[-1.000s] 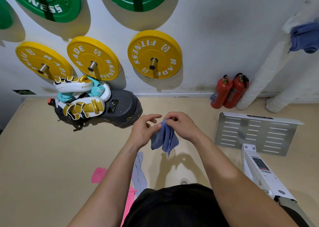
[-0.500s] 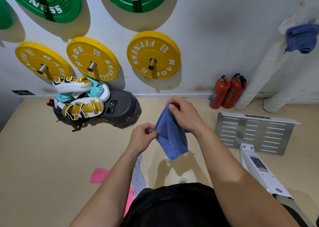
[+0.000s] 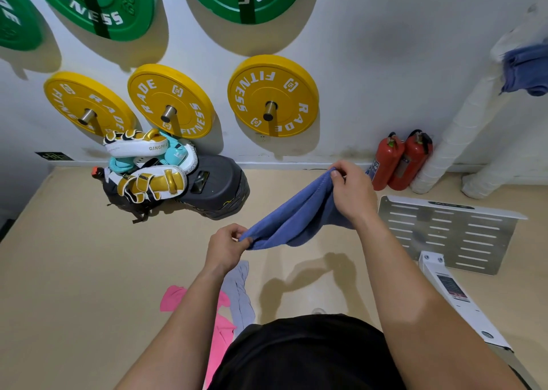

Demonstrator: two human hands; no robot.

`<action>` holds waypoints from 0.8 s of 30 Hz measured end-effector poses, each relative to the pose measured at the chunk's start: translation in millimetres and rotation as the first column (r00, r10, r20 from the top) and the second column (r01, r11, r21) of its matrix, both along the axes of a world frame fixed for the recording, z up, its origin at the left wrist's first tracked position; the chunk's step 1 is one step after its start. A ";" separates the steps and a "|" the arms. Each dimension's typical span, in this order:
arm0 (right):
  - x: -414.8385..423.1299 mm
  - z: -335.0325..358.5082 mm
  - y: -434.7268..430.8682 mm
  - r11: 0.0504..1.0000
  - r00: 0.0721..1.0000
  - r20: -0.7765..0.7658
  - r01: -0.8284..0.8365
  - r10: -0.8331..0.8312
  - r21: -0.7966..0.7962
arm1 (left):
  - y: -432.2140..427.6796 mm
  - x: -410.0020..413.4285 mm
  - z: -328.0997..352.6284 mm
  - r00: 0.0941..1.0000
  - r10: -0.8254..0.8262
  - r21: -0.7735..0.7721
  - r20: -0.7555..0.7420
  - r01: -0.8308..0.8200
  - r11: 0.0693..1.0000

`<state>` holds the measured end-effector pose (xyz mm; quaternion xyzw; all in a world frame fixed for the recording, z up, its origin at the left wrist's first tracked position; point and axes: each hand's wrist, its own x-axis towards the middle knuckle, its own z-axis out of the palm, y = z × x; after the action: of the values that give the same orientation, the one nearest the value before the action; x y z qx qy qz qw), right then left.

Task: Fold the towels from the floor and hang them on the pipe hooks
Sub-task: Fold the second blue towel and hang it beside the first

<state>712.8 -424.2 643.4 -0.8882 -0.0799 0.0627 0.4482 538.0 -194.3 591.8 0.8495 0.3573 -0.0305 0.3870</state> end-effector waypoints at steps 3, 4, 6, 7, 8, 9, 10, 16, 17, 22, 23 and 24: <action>1.9 -9.4 -2.6 0.995 0.996 -0.018 0.081 -0.082 -0.053 | 10.7 -4.0 1.6 0.996 0.088 0.059 -0.023 -0.087 0.994; 2.2 -12.9 -3.6 0.993 0.995 -0.021 0.100 -0.101 -0.060 | 15.4 -5.3 1.5 0.991 0.127 0.073 -0.033 -0.124 0.990; 1.8 -20.4 -5.0 0.989 0.991 -0.028 0.125 -0.127 -0.080 | 22.7 -6.0 2.4 0.976 0.213 0.054 -0.034 -0.211 0.976; 1.2 -24.3 -5.3 0.986 0.989 -0.041 0.136 -0.140 -0.095 | 24.4 -5.0 3.6 0.965 0.263 0.000 -0.007 -0.263 0.965; 0.3 -27.8 -5.8 0.983 0.986 -0.058 0.147 -0.154 -0.107 | 25.1 -2.8 4.9 0.949 0.313 -0.076 0.032 -0.310 0.948; -0.4 -31.1 -6.3 0.980 0.983 -0.079 0.158 -0.168 -0.118 | 24.7 -0.2 7.2 0.932 0.357 -0.160 0.067 -0.343 0.925; -1.1 -34.2 -7.1 0.978 0.979 -0.100 0.166 -0.179 -0.130 | 24.4 2.4 9.2 0.916 0.389 -0.239 0.092 -0.359 0.902; -0.8 -47.9 -16.1 0.962 0.957 -0.165 0.211 -0.240 -0.174 | 28.1 11.6 13.3 0.977 0.206 -0.176 0.044 -0.196 0.965; -0.9 -49.3 -17.5 0.960 0.954 -0.168 0.218 -0.248 -0.178 | 26.3 12.1 14.8 0.991 0.136 -0.124 0.018 -0.133 0.983; 0.1 -52.2 -22.3 0.951 0.942 -0.194 0.235 -0.274 -0.198 | 17.5 12.9 10.6 0.990 -0.130 -0.021 -0.049 0.129 0.991; 0.5 -53.0 -22.9 0.952 0.941 -0.200 0.233 -0.273 -0.200 | 16.7 13.4 8.9 0.989 -0.144 0.000 -0.045 0.144 0.990; 0.7 -53.5 -23.7 0.952 0.940 -0.207 0.230 -0.271 -0.202 | 16.6 14.2 7.4 0.987 -0.158 0.031 -0.037 0.159 0.987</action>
<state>713.6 -448.0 589.9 -0.9135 0.0932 0.1153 0.3789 552.3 -177.7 599.1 0.8811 0.2954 -0.0696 0.3626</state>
